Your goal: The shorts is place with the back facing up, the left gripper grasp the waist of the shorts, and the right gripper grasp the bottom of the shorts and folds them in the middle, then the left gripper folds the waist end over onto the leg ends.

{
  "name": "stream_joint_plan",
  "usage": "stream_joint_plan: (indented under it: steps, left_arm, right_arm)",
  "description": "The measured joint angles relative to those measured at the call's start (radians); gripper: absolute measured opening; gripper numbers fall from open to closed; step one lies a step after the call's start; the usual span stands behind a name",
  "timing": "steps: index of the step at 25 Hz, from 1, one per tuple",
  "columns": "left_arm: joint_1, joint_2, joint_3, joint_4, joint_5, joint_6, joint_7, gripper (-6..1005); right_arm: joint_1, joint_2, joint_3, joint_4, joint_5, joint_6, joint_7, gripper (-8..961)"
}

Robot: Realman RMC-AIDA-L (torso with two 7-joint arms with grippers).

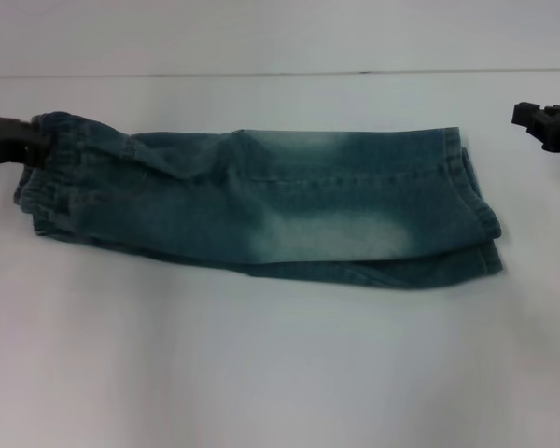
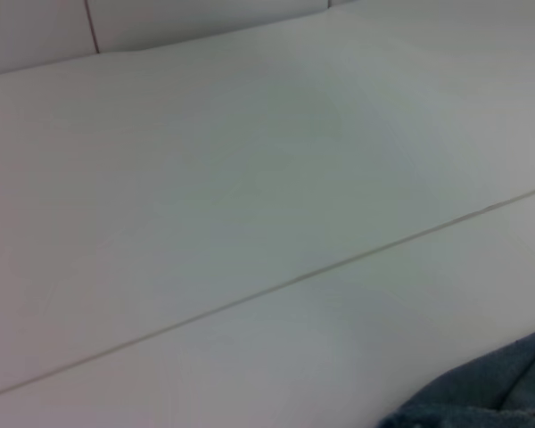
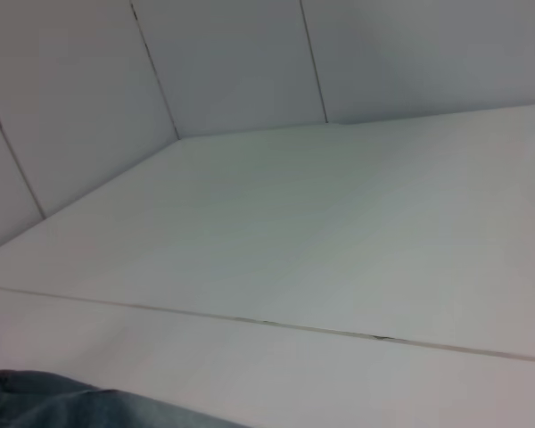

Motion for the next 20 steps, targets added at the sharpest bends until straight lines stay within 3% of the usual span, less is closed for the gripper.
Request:
stream_joint_plan:
  steps: [11, 13, 20]
  left_arm:
    - [-0.074, 0.012, -0.009, -0.097, 0.072, -0.127, -0.016, 44]
    - [-0.069, 0.016, -0.010, -0.092, 0.073, -0.127, -0.027, 148]
    - [-0.012, 0.028, -0.025, -0.026, 0.027, -0.071, -0.036, 357]
  right_arm:
    - [-0.002, 0.002, 0.002, 0.008, 0.001, -0.002, -0.005, 23]
    - [-0.002, 0.002, 0.002, 0.008, 0.002, -0.006, -0.006, 23]
    - [-0.005, 0.002, 0.000, 0.008, 0.036, -0.014, -0.010, 25]
